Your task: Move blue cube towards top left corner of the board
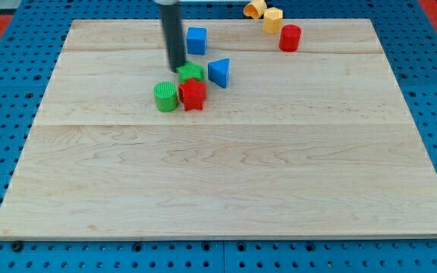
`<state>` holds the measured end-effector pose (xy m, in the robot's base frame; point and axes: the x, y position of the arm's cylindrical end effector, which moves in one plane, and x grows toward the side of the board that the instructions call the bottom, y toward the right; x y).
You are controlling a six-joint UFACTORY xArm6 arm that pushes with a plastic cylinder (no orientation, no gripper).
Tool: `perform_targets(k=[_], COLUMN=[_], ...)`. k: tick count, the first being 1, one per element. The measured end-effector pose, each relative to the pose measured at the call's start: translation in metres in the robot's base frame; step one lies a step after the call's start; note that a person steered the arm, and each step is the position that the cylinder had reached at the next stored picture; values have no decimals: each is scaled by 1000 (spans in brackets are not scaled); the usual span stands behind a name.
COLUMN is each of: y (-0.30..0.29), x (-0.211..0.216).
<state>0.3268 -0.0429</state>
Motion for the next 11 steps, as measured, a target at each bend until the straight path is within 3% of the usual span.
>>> perform_targets(k=[1,3,5,7,8,9,10,11], y=[39,-5,41,45,47,5,-50,-117], x=[-33,-103,-80,-68,-26,-33,-75,-90])
